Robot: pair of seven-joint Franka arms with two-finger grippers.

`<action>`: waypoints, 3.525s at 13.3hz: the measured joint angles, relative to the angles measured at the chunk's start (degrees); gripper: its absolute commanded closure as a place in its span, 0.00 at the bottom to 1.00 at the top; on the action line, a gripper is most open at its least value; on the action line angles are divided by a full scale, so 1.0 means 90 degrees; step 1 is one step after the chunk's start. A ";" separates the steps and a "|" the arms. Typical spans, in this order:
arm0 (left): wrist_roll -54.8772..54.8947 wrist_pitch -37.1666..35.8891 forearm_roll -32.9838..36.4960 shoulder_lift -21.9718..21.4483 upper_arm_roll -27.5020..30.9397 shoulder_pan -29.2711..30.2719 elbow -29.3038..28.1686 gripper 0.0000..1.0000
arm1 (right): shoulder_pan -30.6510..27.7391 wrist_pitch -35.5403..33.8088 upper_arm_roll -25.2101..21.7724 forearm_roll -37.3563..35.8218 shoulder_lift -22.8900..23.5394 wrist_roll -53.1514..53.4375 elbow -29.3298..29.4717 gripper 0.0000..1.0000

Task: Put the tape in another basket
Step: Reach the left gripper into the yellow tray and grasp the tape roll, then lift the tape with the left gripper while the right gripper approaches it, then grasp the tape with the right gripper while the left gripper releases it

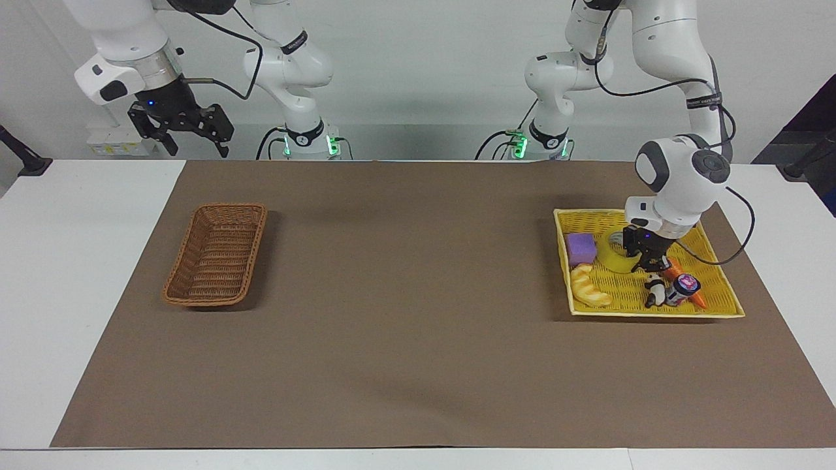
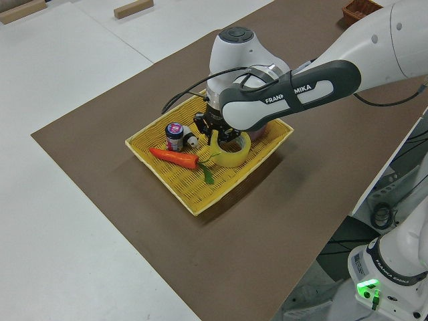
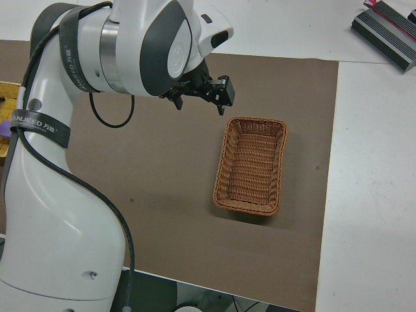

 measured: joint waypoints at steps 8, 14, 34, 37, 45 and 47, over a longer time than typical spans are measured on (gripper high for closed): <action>-0.1891 -0.1798 -0.0809 -0.1041 -0.0167 -0.0313 0.0499 1.00 | -0.0011 0.0151 -0.0002 0.0367 -0.0008 0.0000 -0.0223 0.00; -0.5644 -0.1801 -0.1465 -0.1071 -0.0234 -0.1974 0.0499 1.00 | -0.0044 0.0967 0.0002 0.1457 -0.0008 0.0003 -0.0912 0.00; -1.2609 0.0340 -0.1556 -0.0131 -0.0238 -0.4744 0.1217 1.00 | 0.1675 0.5037 0.0048 0.5763 0.0482 -0.0489 -0.3544 0.00; -1.2726 0.0358 -0.1821 -0.0075 -0.0297 -0.4801 0.1281 1.00 | 0.1832 0.5279 0.0049 0.6570 0.0491 -0.0790 -0.3669 0.00; -1.2741 0.0390 -0.2002 -0.0006 -0.0300 -0.4869 0.1440 1.00 | 0.2265 0.5479 0.0045 0.6952 0.0456 -0.0940 -0.3686 0.00; -1.2754 0.0390 -0.2027 0.0058 -0.0296 -0.4869 0.1591 1.00 | 0.2350 0.5479 0.0046 0.6951 0.0473 -0.1019 -0.3737 0.00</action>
